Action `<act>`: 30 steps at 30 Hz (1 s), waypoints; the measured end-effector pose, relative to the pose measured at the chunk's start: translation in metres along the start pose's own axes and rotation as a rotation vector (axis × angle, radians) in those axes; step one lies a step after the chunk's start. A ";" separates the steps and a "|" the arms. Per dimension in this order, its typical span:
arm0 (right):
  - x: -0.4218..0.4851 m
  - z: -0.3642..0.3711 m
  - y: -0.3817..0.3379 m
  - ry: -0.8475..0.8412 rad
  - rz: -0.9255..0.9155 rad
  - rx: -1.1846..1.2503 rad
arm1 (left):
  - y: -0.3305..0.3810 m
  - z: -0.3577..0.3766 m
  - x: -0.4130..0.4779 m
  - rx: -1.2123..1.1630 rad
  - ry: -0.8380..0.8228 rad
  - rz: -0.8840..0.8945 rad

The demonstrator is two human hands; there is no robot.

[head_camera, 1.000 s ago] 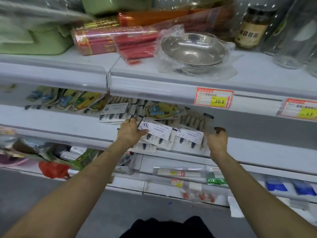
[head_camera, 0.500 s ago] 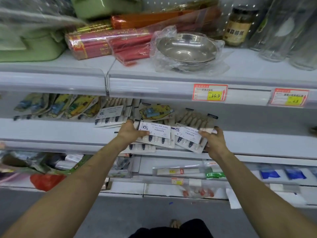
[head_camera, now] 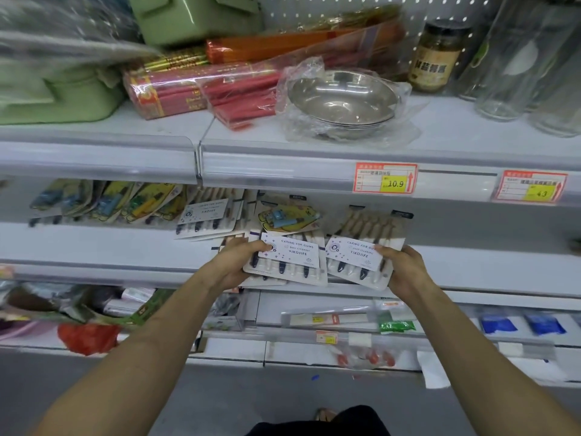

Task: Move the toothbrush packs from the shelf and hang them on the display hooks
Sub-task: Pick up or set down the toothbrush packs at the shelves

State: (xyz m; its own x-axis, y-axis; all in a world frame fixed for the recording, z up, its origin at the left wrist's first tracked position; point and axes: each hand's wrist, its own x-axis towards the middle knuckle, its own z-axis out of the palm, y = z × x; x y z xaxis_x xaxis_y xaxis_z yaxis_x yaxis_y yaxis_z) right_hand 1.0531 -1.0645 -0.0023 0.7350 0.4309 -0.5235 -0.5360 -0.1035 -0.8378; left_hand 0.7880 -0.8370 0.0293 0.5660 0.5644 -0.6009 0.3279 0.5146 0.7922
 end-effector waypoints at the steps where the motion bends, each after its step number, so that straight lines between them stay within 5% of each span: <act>1: -0.002 -0.002 -0.002 0.016 -0.015 -0.011 | 0.002 0.004 -0.006 -0.017 -0.016 0.003; 13: -0.052 -0.024 -0.052 0.208 -0.378 -0.204 | 0.042 -0.005 -0.024 0.111 -0.007 0.022; 30: -0.133 -0.044 0.014 0.142 -0.227 -0.028 | -0.018 -0.051 -0.072 0.058 0.021 0.135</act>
State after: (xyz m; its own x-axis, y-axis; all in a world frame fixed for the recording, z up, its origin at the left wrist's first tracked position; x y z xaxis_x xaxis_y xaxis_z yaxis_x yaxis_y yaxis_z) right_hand 0.9657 -1.1627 0.0490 0.8872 0.3159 -0.3361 -0.3401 -0.0442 -0.9393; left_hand 0.7030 -0.8536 0.0531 0.5922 0.6396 -0.4900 0.2936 0.3950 0.8705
